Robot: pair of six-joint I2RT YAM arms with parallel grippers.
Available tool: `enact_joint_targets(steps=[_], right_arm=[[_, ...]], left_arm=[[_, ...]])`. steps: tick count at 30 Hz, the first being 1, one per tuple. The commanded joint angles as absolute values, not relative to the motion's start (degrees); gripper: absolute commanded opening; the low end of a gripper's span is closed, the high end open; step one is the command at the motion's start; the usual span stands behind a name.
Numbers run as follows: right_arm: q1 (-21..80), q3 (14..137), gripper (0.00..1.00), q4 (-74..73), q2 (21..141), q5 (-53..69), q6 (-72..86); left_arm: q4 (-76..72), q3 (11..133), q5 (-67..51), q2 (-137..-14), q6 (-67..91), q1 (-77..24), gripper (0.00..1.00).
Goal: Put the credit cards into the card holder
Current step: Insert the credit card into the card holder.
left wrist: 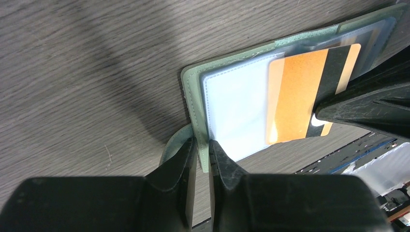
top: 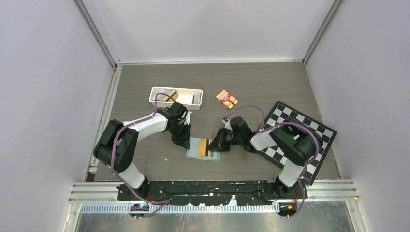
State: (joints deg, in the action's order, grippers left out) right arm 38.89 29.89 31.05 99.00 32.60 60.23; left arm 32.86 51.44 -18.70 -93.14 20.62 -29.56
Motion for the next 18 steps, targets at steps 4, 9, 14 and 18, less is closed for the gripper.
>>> enact_joint_targets(steps=[4, 9, 14, 18], right_arm=[[39.0, 31.3, 0.01, 31.1, 101.5, 29.5, 59.6], [39.1, 31.9, 0.03, 29.9, 101.8, 29.4, 59.5], [39.1, 32.9, 0.14, 21.7, 98.3, 26.2, 56.6], [39.4, 34.8, 0.25, 12.1, 94.2, 22.4, 53.0]], left_arm=[[32.4, 52.9, -19.4, -93.7, 20.0, -29.5, 0.15], [32.3, 52.8, -20.1, -93.6, 20.0, -29.5, 0.11], [32.4, 52.8, -19.5, -93.9, 20.1, -29.5, 0.00], [32.4, 52.8, -19.4, -94.2, 20.2, -29.5, 0.00]])
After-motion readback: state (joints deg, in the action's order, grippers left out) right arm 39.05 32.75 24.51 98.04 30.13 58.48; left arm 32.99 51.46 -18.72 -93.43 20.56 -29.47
